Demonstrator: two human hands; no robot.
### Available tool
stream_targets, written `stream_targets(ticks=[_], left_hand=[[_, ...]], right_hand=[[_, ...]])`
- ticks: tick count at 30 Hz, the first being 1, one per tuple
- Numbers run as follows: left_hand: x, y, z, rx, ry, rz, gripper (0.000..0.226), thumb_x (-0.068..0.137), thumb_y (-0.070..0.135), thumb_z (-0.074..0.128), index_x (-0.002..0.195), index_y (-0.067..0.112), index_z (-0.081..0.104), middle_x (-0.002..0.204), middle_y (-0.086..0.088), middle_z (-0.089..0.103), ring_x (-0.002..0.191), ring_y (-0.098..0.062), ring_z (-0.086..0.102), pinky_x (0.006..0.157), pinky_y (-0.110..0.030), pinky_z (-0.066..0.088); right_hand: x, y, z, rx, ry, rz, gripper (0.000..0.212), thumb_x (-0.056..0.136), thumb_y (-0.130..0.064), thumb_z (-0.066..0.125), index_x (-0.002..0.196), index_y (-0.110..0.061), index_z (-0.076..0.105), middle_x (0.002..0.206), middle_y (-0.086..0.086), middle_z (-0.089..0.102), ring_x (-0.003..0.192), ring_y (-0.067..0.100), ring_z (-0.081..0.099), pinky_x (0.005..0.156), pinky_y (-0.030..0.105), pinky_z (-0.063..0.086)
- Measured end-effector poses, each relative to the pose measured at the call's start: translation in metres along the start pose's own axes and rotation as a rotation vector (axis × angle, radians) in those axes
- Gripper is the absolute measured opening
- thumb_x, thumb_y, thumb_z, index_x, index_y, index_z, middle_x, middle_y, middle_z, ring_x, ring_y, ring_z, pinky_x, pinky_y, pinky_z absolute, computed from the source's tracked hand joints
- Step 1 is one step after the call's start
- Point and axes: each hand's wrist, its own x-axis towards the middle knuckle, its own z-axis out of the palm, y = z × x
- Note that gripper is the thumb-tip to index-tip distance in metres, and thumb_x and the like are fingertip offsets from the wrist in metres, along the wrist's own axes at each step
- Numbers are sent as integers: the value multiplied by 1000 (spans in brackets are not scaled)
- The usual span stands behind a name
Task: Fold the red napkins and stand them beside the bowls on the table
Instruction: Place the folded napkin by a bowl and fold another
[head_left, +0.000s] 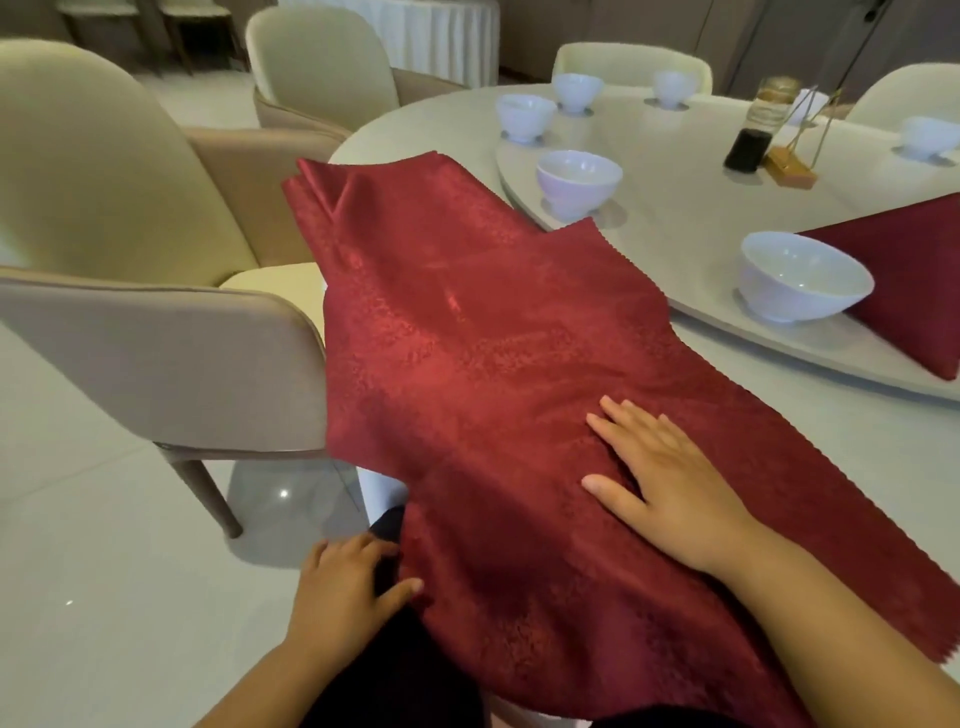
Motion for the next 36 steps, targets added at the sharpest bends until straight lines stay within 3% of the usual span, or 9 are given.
stream_targets(ticks=[6,10,12,14,16,19,24,30,36], left_hand=[[23,25,14,178,-330,-257,58,84,60,46,130,26,46,134,4,43,128,-17,36,110,-38,16],[26,20,16,21,-253,-342,10,85,45,55,91,40,60,114,11,50,121,-12,40,111,-36,13],[23,18,12,-52,-257,-384,21,85,40,57,65,42,48,101,14,49,118,-10,42,112,-37,9],[18,11,16,-78,-254,-397,5,86,42,56,83,45,54,114,13,51,123,-10,39,112,-37,6],[15,8,12,-1,-330,-412,36,88,48,52,123,37,50,134,11,43,130,-11,33,112,-37,6],[15,6,12,-5,-324,-381,35,89,46,51,123,38,53,138,12,41,132,-12,29,113,-38,4],[10,12,7,-212,-151,-403,33,85,28,60,60,43,46,95,18,51,116,-9,44,111,-38,2],[-3,19,-37,-724,128,-474,34,82,1,63,54,20,59,59,11,61,67,-8,57,84,-17,42],[9,53,-136,-1097,202,-253,19,73,3,68,66,18,61,45,1,57,47,-2,52,49,-8,41]], right_hand=[[-1,-1,1,10,11,11,125,38,-86,-31,145,-34,6,135,-25,-12,125,-9,-16,104,16,-16],[0,0,1,10,15,8,124,38,-86,-30,145,-34,6,135,-26,-12,125,-9,-16,102,15,-17],[0,0,1,10,18,8,124,38,-86,-30,145,-34,6,135,-26,-12,125,-10,-16,102,14,-17],[0,0,1,11,20,7,124,38,-86,-30,145,-34,7,135,-25,-12,125,-9,-16,102,15,-17],[0,-1,1,11,24,6,125,38,-86,-30,145,-34,8,135,-25,-11,125,-9,-15,103,15,-16],[0,-1,1,19,34,7,124,39,-87,-28,145,-34,10,135,-25,-9,126,-9,-14,103,15,-15],[0,0,2,29,51,-2,123,40,-90,-22,144,-34,11,139,-25,-7,126,-9,-12,104,15,-14],[-1,1,2,67,96,-29,100,54,-79,2,143,-35,17,137,-26,2,125,-10,-8,104,14,-11],[-9,-1,-1,308,436,-68,64,71,-64,37,121,-28,55,123,-25,39,125,-9,30,105,9,0]])
